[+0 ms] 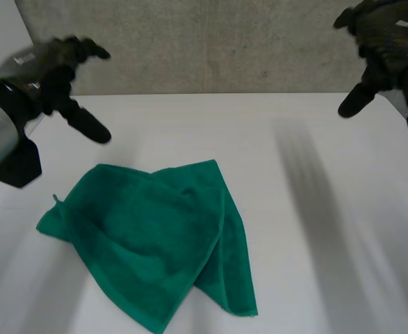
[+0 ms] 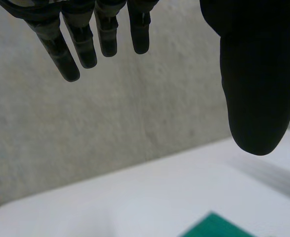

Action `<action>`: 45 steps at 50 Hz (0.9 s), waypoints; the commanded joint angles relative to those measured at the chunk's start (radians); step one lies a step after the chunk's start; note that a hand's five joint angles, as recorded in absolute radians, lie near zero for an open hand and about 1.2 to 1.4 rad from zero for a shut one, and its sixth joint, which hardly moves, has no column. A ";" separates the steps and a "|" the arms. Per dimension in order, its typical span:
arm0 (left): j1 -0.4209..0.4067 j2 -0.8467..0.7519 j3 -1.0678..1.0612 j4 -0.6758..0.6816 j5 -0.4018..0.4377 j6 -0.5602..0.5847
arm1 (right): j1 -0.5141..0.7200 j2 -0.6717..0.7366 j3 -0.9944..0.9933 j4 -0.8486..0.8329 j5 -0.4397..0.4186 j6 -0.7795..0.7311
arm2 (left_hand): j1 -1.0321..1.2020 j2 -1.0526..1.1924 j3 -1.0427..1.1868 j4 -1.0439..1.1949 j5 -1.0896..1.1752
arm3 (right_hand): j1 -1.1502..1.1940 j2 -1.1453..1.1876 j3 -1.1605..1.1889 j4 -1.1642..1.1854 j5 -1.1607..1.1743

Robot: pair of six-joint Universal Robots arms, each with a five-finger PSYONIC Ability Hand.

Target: Fold the towel.

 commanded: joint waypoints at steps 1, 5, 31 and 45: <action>-0.194 -0.100 -0.043 -0.029 -0.044 0.021 | 0.017 0.031 0.024 -0.002 -0.036 -0.173 | 0.021 0.035 0.029 0.037 0.047 | -0.035 -0.051 -0.038 -0.063 -0.061; -0.327 -0.186 -0.074 -0.028 -0.201 -0.040 | 0.017 0.035 0.019 -0.004 -0.036 -0.176 | 0.022 0.035 0.029 0.037 0.047 | -0.035 -0.051 -0.038 -0.063 -0.061; -0.507 -0.509 -0.169 0.130 -0.534 -0.123 | 0.003 0.072 0.019 -0.006 -0.039 -0.176 | 0.115 0.129 0.123 0.131 0.141 | -0.035 -0.051 -0.038 -0.063 -0.061; -0.492 -0.529 -0.192 0.216 -0.483 -0.128 | 0.008 0.095 0.019 -0.006 -0.031 -0.176 | 1.136 1.150 1.144 1.152 1.162 | -0.035 -0.051 -0.038 -0.063 -0.061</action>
